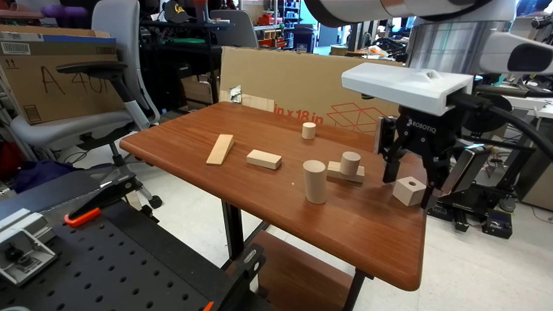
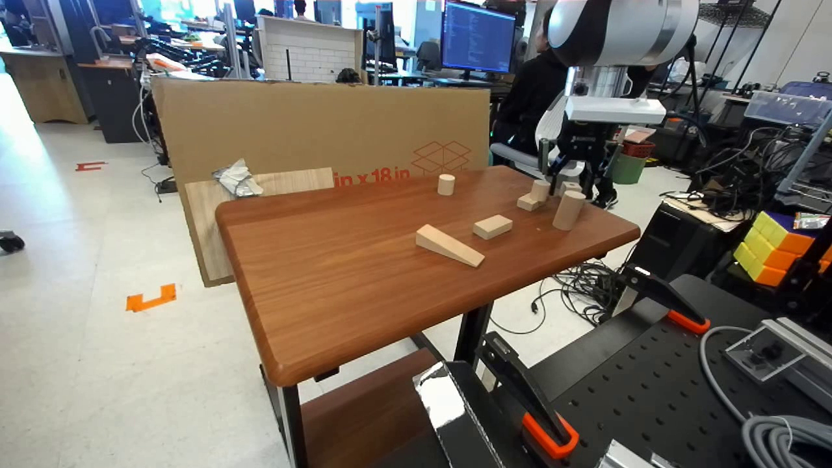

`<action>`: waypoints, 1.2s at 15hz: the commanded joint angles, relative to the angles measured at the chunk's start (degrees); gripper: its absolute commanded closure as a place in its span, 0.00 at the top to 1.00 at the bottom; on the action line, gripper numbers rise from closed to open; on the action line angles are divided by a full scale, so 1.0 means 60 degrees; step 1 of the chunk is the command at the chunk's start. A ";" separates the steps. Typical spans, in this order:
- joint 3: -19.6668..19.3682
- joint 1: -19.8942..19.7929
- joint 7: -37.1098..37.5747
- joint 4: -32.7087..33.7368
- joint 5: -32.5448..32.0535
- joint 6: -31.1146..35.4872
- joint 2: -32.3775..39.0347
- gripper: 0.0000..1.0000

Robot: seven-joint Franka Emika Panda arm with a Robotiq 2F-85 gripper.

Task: Move the wooden cube forwards then backwards

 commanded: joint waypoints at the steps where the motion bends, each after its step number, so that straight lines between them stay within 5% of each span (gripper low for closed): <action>1: 0.0160 0.0014 -0.0329 -0.0308 0.0095 0.0271 -0.0406 1.00; 12: -0.0039 0.0036 -0.0081 -0.0161 -0.0020 -0.0389 -0.0230 1.00; 13: -0.0108 0.0096 -0.0021 -0.0154 -0.0108 -0.0321 -0.0165 0.75; 18: -0.0219 0.0181 -0.0028 -0.0089 -0.0317 -0.0262 -0.0017 0.42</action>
